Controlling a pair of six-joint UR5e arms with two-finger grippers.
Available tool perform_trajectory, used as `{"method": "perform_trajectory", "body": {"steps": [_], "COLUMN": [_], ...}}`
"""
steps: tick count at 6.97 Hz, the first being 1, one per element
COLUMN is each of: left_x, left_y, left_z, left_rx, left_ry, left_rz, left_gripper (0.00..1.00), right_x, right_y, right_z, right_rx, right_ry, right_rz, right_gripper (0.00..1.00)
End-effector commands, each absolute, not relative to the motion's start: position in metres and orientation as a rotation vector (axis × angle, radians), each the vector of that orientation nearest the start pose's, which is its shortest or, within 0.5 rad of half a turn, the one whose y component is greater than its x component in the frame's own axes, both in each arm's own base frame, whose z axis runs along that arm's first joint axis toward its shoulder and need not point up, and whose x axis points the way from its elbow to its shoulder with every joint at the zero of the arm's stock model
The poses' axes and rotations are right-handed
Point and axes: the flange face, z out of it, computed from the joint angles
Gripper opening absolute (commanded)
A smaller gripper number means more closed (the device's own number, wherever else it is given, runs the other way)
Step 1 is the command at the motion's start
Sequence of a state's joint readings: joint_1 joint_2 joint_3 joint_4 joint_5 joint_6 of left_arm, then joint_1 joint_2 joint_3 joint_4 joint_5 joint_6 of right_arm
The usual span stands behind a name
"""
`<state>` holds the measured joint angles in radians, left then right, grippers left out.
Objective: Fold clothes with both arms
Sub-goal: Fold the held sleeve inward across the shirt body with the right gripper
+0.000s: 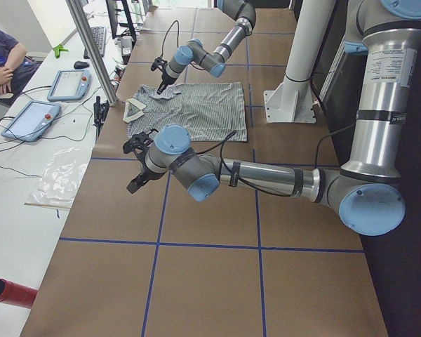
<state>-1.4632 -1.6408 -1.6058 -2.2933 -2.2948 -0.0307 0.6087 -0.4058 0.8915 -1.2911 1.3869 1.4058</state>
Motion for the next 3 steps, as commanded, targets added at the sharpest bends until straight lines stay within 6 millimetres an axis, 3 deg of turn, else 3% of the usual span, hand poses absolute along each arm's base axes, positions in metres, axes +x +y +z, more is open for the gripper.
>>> {"method": "perform_trajectory", "body": {"steps": [1, 2, 3], "left_x": [-0.008, -0.007, -0.002], "left_y": [-0.547, -0.551, -0.576], "left_z": [0.523, 0.523, 0.505], "left_rx": [0.742, 0.751, 0.758], "left_ry": [0.737, 0.737, 0.766], "left_rz": [0.37, 0.372, 0.316], "left_gripper": [1.0, 1.0, 1.0], "right_x": [-0.612, -0.582, -0.547], "right_y": [-0.643, -0.667, -0.693], "right_z": [0.126, 0.125, 0.131], "right_rx": [0.448, 0.419, 0.399], "right_ry": [-0.664, -0.678, -0.686], "right_rz": [0.426, 0.374, 0.317], "right_gripper": [1.0, 1.0, 1.0]}}
